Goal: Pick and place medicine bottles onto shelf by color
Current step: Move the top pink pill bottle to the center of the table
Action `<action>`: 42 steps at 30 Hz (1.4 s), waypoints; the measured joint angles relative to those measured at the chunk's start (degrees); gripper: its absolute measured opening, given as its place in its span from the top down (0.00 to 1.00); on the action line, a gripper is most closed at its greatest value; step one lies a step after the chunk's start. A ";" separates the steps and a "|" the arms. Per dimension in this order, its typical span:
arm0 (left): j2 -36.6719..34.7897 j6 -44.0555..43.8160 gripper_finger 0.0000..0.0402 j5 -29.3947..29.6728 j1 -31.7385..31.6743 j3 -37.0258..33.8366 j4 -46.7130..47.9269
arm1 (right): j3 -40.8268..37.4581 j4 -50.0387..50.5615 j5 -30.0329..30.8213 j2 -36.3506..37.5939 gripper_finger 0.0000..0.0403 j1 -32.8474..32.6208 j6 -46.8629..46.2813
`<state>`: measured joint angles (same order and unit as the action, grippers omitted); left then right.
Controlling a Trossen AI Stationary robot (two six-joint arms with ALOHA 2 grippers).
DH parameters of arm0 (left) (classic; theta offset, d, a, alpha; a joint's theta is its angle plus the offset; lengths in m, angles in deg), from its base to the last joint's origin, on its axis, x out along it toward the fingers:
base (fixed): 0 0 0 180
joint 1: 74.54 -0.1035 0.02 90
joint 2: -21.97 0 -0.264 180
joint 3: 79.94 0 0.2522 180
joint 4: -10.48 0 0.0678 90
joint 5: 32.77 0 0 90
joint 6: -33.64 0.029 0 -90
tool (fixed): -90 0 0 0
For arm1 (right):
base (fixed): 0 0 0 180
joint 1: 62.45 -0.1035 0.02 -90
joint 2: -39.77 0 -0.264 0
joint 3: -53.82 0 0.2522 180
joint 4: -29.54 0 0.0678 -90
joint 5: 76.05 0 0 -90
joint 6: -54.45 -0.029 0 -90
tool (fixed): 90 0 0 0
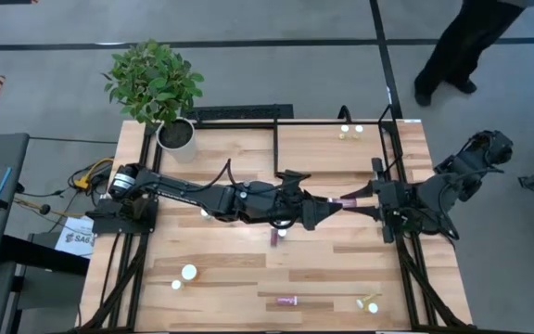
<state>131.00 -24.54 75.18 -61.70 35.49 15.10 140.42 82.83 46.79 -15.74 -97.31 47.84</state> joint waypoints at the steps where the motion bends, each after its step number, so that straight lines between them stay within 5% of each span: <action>1: 0.00 0.00 0.50 -0.06 0.00 0.00 -0.04 | 0.00 -0.09 0.00 0.00 0.74 -0.01 0.00; 10: 0.00 0.26 0.53 -0.70 0.16 0.00 1.64 | 0.00 0.32 0.02 0.00 0.74 0.01 0.05; 22: 0.00 1.39 0.80 -0.62 0.15 -0.04 2.39 | 0.02 0.71 -0.32 0.06 0.74 0.01 0.15; 31: 0.07 1.40 0.76 -0.81 0.17 -0.09 2.38 | 0.02 0.74 -3.03 0.04 0.72 0.05 0.00; 42: 0.07 1.46 0.77 -1.06 0.17 -0.09 1.82 | 2.42 5.13 -6.80 -0.11 0.47 0.03 -3.15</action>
<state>131.07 -23.07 74.12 -61.52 35.40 16.91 142.83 87.96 39.99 -15.84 -97.28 44.68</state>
